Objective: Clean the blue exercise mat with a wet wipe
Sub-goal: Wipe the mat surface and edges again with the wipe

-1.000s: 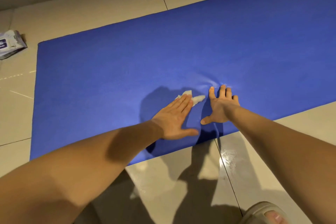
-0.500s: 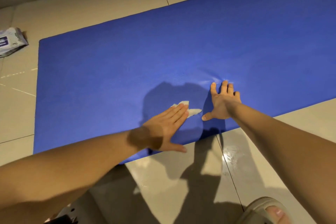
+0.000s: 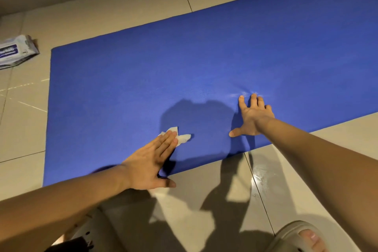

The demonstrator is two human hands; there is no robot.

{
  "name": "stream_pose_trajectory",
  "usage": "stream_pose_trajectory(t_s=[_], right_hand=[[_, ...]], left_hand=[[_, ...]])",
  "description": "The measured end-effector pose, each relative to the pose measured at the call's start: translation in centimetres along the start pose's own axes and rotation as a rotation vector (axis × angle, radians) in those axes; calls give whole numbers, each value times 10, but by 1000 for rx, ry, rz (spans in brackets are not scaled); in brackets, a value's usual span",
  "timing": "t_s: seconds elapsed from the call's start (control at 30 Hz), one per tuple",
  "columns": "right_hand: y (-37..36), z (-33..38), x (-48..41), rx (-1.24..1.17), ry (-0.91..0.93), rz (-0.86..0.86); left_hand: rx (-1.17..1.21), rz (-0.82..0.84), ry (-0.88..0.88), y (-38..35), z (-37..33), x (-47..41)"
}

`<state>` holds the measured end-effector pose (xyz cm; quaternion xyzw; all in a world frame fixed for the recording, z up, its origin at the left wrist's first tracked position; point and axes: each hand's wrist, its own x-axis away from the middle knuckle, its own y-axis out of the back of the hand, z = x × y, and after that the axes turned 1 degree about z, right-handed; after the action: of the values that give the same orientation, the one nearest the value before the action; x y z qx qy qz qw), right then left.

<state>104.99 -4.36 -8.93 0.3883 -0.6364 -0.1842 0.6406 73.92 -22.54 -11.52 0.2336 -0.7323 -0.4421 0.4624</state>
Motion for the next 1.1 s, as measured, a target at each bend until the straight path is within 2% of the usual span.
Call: stream_pose_trajectory(t_s=[0.07, 0.13, 0.2, 0.27, 0.33, 0.4, 0.57, 0.67, 0.73, 0.8, 0.87, 1.0, 1.1], right_hand=[[1, -3, 7, 1, -10, 8], [-10, -2, 22, 34, -58, 19], [-34, -1, 41, 160, -99, 10], [-55, -2, 51, 258, -94, -48], [-58, -4, 49, 267, -82, -104], [-49, -1, 46, 254, -68, -81], [-17, 1, 49, 198, -29, 39], [-2, -8, 52, 139, 41, 48], [-3, -7, 54, 141, 32, 19], [-10, -2, 54, 132, -6, -2], [-17, 0, 51, 105, -37, -15], [-25, -2, 45, 85, -54, -56], [-27, -5, 40, 67, -51, -55]], left_hand=[[-25, 28, -1, 8, -8, -6], [18, -76, -50, 22, -21, -27], [199, -197, -69, 33, -34, -61], [345, -243, -36, 43, -51, -104], [366, -287, -23, 48, -69, -138], [333, -315, -51, 49, -77, -145], [230, -236, -185, 26, -57, -65], [-13, -88, -29, -3, -28, -7], [-32, -18, 65, -11, -17, 12], [-56, 13, 85, -8, -20, 12], [-35, -55, 67, -1, -30, -7], [234, -293, -66, 18, -65, -90], [213, -338, -83, 29, -88, -132]])
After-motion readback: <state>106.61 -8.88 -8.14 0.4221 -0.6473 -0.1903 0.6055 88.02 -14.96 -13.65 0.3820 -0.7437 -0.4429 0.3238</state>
